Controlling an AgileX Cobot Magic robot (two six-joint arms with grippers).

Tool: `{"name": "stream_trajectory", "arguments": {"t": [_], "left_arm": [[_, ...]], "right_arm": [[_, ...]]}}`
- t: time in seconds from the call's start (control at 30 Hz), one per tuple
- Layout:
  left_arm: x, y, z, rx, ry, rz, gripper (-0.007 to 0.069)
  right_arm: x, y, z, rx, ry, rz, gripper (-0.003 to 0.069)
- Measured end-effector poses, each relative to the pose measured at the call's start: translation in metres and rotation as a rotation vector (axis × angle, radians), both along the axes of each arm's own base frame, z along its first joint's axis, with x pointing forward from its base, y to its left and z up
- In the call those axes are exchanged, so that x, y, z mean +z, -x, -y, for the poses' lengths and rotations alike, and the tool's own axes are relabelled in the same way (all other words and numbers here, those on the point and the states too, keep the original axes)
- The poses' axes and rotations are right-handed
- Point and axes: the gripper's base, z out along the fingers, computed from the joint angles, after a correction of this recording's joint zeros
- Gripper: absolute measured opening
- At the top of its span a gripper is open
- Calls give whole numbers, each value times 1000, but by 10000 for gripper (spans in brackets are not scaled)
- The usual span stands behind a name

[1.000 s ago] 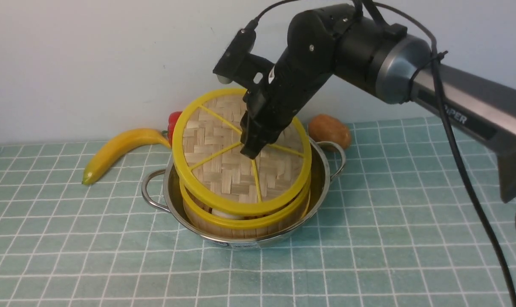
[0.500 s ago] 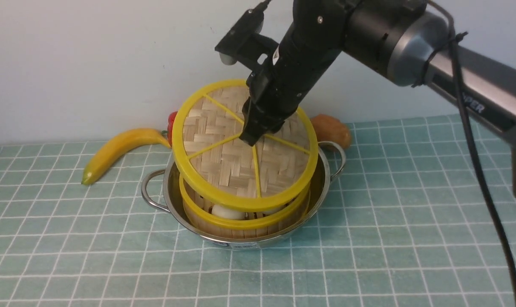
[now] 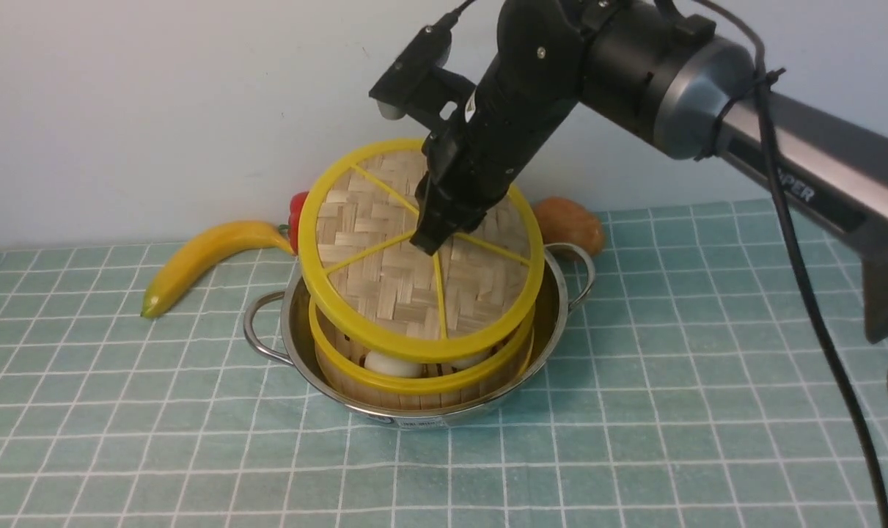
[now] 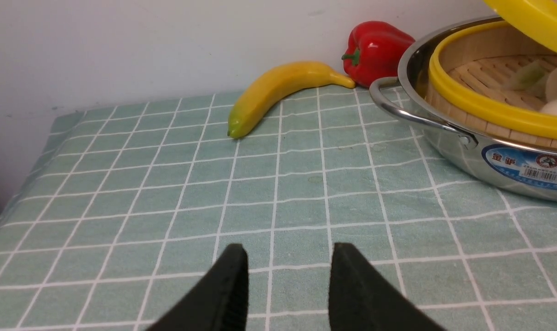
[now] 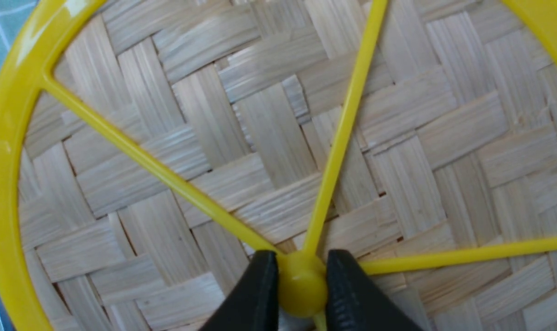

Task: Place the steamer in the pot on the blue tablecloth, and put the lid on the steamer.
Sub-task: 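Place the bamboo steamer lid onto the steamer basket in the pot with the right gripper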

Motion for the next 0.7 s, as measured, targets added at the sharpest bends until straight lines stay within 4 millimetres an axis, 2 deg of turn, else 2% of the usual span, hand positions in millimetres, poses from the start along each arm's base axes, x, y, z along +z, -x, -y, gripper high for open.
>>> {"name": "stream_trajectory", "arguments": {"t": [0.23,0.7], "left_arm": [[0,0,0,0,0,0,243],[0,0,0,0,0,0,243]], "right_arm": [[-18,-4,-4,1,13,-36,146],[-19,-5,-5,-1,0,-29,146]]}}
